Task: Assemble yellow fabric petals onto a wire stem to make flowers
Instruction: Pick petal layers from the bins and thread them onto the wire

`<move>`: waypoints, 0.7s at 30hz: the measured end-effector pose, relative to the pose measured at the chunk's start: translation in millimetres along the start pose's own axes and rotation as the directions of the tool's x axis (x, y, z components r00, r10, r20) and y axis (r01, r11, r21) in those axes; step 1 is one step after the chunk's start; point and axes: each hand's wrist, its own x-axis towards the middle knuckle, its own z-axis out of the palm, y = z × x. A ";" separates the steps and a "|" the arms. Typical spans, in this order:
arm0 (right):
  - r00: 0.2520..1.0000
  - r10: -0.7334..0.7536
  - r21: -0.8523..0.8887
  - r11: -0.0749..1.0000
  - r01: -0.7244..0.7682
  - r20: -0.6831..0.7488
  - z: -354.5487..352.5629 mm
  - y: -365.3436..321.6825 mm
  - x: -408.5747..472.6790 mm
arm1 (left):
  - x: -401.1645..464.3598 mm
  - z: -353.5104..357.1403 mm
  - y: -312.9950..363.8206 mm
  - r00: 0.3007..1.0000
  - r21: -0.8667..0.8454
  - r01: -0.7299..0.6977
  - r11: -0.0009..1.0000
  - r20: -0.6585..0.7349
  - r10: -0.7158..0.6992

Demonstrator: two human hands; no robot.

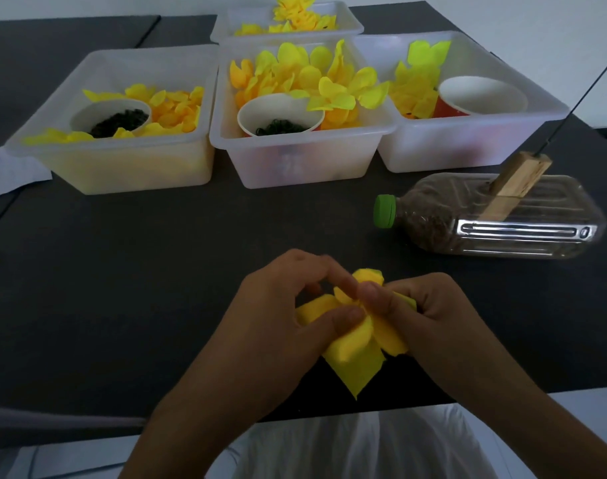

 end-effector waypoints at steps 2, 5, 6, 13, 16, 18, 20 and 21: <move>1.000 -0.011 0.022 1.000 0.011 -0.025 4.0 0.5 -0.8 | 1.5 1.8 0.5 1.000 -0.002 0.004 1.000 -0.017 -0.004; 0.998 -0.038 0.014 0.999 0.039 -0.040 6.6 2.0 0.3 | 2.2 8.2 3.7 0.992 0.062 -0.057 0.996 -0.109 0.063; 0.998 -0.044 0.006 0.999 0.045 -0.039 6.3 2.8 0.6 | 2.1 10.4 4.8 0.988 0.088 -0.071 0.994 -0.134 0.082; 1.000 0.014 -0.035 0.999 -0.014 -0.010 -0.9 9.1 -5.1 | 7.1 6.6 -7.7 0.938 -0.037 -0.016 0.999 -0.347 0.002; 0.996 0.076 -0.031 0.997 -0.077 -0.046 -4.8 14.6 -13.0 | 12.3 -5.2 -22.3 0.882 -0.243 0.059 0.968 -0.441 -0.164; 0.990 0.087 -0.012 0.996 -0.089 -0.107 -8.2 18.9 -17.3 | 15.6 -15.7 -31.3 0.836 -0.423 0.072 0.903 -0.468 -0.286; 0.984 0.081 -0.014 0.996 -0.085 -0.160 -10.9 21.4 -19.3 | 18.4 -25.5 -37.5 0.825 -0.498 0.063 0.865 -0.462 -0.326; 0.983 0.080 -0.019 0.996 -0.085 -0.165 -11.9 22.3 -19.7 | 20.2 -28.7 -38.7 0.831 -0.508 0.062 0.859 -0.450 -0.327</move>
